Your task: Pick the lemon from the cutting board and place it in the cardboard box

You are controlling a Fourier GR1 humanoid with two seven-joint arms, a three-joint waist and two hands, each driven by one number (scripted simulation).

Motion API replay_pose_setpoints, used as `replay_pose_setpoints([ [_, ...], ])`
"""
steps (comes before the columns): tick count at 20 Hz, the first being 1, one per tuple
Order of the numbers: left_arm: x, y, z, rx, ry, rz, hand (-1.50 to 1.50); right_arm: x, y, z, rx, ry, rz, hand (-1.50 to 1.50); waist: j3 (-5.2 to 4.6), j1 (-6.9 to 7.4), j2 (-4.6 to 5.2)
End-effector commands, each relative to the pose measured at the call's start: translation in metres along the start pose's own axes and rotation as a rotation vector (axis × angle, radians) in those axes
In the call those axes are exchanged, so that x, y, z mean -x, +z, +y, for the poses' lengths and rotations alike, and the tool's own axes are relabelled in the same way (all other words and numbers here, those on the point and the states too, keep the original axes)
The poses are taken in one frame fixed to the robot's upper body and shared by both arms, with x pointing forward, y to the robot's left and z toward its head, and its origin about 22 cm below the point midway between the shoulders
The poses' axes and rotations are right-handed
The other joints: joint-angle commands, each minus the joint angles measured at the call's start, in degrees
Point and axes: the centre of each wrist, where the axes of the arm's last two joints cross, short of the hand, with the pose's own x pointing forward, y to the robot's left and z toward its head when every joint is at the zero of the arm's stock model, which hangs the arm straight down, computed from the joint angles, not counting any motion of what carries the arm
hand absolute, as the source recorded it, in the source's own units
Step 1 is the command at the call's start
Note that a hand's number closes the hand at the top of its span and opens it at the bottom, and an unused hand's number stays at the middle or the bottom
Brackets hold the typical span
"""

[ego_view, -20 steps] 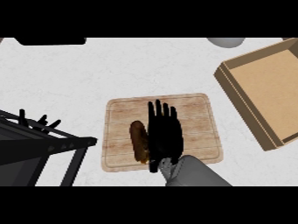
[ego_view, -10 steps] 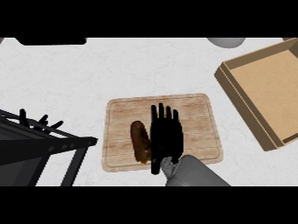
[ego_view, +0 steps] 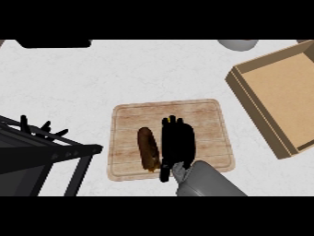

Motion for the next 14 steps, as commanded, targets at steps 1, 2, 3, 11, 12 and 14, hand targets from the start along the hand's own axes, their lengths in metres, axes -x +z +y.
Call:
replay_pose_setpoints([
  [1,-0.069,-0.034,-0.056,0.198,0.077,-0.266,0.0,0.0,-0.007,0.002,0.001,0.037,0.009,1.5,0.12,-1.26,0.36],
  [2,-0.064,-0.032,-0.054,0.201,0.086,-0.257,0.0,0.0,-0.005,0.007,0.004,0.055,0.019,1.5,0.09,-1.1,0.25],
  [3,-0.068,-0.034,-0.058,0.205,0.087,-0.257,0.0,0.001,-0.006,0.002,0.023,0.054,-0.005,1.5,0.11,-1.48,0.33],
  [11,-0.047,-0.028,-0.042,0.136,0.099,-0.208,0.0,0.06,-0.002,-0.005,0.123,0.157,-0.296,1.5,0.23,-4.58,-0.15],
  [12,-0.038,-0.018,-0.032,0.122,0.1,-0.184,0.0,0.072,0.004,-0.004,0.103,0.17,-0.361,1.5,0.31,-5.07,-0.72],
  [14,-0.032,-0.013,-0.023,0.1,0.08,-0.177,0.0,0.083,0.011,0.0,0.081,0.196,-0.501,1.5,0.48,-5.9,-0.96],
])
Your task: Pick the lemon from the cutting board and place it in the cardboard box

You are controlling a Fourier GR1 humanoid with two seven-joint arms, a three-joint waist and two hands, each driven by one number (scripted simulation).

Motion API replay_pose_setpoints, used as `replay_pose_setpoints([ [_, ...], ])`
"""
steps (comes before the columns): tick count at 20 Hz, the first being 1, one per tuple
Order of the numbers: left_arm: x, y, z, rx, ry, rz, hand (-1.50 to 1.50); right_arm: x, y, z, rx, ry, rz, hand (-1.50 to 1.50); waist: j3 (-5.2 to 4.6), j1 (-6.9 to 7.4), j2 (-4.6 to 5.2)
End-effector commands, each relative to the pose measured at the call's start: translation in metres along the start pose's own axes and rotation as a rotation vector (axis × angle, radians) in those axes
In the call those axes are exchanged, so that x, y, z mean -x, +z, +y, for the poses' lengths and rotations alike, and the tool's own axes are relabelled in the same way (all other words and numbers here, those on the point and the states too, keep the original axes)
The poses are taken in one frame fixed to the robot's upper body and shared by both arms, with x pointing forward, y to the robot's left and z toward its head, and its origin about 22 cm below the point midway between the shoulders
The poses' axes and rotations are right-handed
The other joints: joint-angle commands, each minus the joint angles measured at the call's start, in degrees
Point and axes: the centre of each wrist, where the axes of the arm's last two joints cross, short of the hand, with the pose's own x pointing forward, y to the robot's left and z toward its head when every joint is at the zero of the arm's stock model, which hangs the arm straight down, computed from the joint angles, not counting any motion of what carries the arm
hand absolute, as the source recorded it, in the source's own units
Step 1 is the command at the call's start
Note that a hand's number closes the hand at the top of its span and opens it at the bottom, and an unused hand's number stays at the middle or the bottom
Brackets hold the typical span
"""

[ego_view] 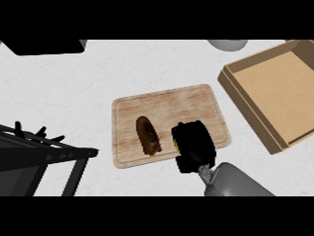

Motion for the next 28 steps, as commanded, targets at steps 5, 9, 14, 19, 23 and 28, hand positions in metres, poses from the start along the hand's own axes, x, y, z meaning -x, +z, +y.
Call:
replay_pose_setpoints([
  [5,-0.032,-0.016,-0.027,0.084,0.103,-0.187,0.0,0.087,0.035,-0.028,0.158,0.085,-0.341,1.5,0.33,-5.97,0.19],
  [9,-0.031,-0.012,-0.021,0.067,0.094,-0.191,0.0,0.119,0.052,-0.054,0.251,0.035,-0.428,1.5,0.39,-7.24,-0.1],
  [14,-0.025,-0.007,-0.025,0.059,0.106,-0.181,0.0,0.151,0.073,-0.083,0.307,-0.027,-0.529,1.5,0.33,-7.91,0.0],
  [19,-0.026,-0.004,-0.02,0.051,0.108,-0.199,0.0,0.175,0.088,-0.112,0.398,-0.158,-0.566,1.5,0.38,-8.27,-0.2],
  [23,-0.026,-0.001,-0.025,0.044,0.11,-0.203,0.0,0.202,0.099,-0.132,0.422,-0.25,-0.526,1.5,0.32,-8.76,-0.25],
  [28,-0.03,-0.008,-0.022,0.058,0.102,-0.2,0.0,0.249,0.112,-0.164,0.475,-0.281,-0.444,1.5,0.22,-7.67,0.41],
])
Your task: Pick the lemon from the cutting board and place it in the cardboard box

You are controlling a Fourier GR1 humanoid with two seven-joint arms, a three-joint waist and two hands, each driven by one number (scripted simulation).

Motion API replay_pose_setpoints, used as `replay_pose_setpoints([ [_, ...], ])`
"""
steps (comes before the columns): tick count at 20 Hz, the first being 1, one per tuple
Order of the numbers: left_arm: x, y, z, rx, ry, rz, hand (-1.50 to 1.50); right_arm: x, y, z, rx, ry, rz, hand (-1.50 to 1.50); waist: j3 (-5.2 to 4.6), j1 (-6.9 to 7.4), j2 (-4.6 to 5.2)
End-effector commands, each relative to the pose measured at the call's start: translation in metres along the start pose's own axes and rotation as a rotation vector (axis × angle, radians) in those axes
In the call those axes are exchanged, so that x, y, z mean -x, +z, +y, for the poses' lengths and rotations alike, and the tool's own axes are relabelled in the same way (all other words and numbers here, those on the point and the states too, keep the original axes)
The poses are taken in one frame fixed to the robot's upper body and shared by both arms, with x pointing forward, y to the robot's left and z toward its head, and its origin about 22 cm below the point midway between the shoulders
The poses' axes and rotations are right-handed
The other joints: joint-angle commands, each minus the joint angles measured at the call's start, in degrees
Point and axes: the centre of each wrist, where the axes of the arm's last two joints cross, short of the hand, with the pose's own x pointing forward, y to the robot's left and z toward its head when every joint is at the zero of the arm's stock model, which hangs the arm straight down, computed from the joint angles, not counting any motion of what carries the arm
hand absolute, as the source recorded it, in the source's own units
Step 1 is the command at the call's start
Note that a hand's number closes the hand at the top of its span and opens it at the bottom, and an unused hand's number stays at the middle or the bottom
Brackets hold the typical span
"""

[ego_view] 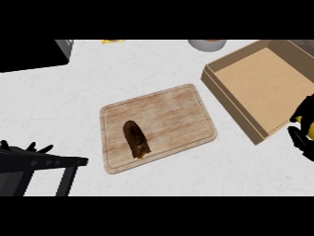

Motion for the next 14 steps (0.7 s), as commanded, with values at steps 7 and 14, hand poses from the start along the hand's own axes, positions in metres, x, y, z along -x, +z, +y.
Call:
replay_pose_setpoints([
  [7,-0.066,-0.041,-0.058,0.185,0.084,-0.298,0.0,0.044,0.024,-0.102,0.127,-0.038,0.108,1.5,-0.46,2.1,3.58],
  [14,-0.091,-0.053,-0.062,0.24,0.066,-0.328,0.0,0.066,0.042,-0.131,0.15,-0.113,0.159,1.5,-0.39,4.77,4.12],
])
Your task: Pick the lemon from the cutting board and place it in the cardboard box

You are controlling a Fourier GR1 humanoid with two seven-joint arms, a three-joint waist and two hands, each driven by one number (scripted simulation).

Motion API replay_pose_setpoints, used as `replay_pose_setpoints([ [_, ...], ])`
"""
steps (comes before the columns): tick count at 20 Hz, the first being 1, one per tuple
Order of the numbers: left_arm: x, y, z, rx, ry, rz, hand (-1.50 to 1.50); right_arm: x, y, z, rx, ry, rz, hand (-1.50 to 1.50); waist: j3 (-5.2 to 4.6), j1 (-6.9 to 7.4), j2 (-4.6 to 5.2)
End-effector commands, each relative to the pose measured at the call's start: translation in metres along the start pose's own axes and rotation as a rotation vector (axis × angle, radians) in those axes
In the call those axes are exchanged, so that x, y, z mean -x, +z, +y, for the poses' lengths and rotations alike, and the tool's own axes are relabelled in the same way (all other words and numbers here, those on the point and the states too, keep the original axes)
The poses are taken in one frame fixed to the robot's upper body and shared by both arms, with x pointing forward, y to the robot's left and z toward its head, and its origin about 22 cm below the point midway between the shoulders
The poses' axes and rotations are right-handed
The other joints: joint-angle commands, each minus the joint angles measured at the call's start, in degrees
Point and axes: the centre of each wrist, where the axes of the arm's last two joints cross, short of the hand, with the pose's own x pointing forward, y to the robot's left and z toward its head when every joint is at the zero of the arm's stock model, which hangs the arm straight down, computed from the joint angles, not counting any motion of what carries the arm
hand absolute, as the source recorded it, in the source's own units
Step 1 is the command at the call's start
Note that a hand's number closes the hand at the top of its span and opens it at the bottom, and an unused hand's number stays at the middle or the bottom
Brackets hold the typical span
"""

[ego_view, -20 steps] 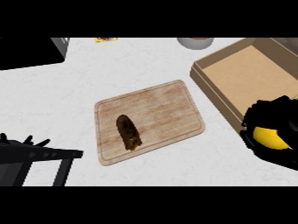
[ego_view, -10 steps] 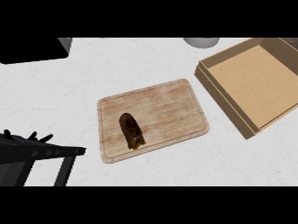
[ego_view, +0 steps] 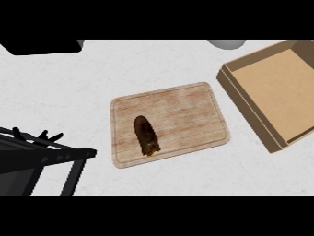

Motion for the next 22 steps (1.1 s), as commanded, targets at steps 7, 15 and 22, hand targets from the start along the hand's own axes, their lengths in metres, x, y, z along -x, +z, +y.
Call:
replay_pose_setpoints([
  [7,-0.077,-0.049,-0.057,0.222,0.063,-0.288,0.0,0.02,0.002,-0.037,0.075,0.038,0.102,1.5,-0.01,2.76,1.72],
  [15,-0.082,-0.052,-0.074,0.24,0.054,-0.307,0.0,0.038,-0.005,-0.006,0.013,0.118,0.156,1.5,0.03,4.74,2.11],
  [22,-0.093,-0.058,-0.066,0.256,0.056,-0.303,0.0,0.063,-0.006,0.054,-0.052,0.079,0.227,1.5,0.12,5.5,2.28],
])
